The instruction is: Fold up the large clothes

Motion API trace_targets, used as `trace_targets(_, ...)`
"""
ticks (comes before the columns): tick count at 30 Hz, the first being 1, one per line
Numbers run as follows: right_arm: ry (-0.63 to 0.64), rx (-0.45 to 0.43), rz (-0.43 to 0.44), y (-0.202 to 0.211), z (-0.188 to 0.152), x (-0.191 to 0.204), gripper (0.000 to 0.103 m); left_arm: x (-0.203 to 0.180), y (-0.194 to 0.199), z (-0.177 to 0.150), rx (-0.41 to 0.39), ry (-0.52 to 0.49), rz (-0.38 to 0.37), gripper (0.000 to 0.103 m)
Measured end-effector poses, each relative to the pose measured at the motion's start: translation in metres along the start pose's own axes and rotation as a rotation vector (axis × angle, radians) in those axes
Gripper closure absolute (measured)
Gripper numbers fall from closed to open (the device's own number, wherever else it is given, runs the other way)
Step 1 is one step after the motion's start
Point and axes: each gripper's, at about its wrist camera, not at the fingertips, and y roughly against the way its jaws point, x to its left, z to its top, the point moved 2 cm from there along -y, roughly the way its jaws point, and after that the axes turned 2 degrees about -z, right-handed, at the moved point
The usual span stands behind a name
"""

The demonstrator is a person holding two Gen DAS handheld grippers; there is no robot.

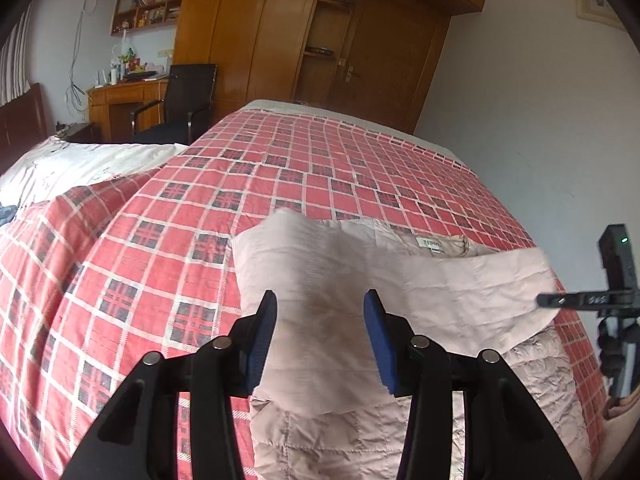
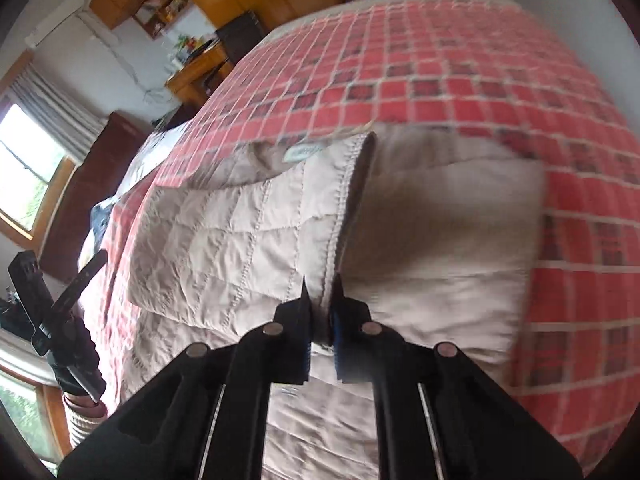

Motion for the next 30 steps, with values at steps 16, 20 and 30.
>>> trace_targets(16, -0.037, 0.09, -0.144, -0.028, -0.035, -0.041, 0.087, -0.008, -0.077, -0.024, 0.185, -0.084, 0.132, 0.056)
trace_targets(20, -0.014, -0.004, -0.194, 0.006, -0.031, -0.034, 0.081, -0.012, -0.051, -0.012, 0.122, -0.065, 0.098, 0.057)
trace_targets(30, 0.028, 0.024, -0.188, -0.019, -0.021, -0.013, 0.08, -0.029, -0.084, 0.01, 0.144, -0.11, 0.134, 0.057)
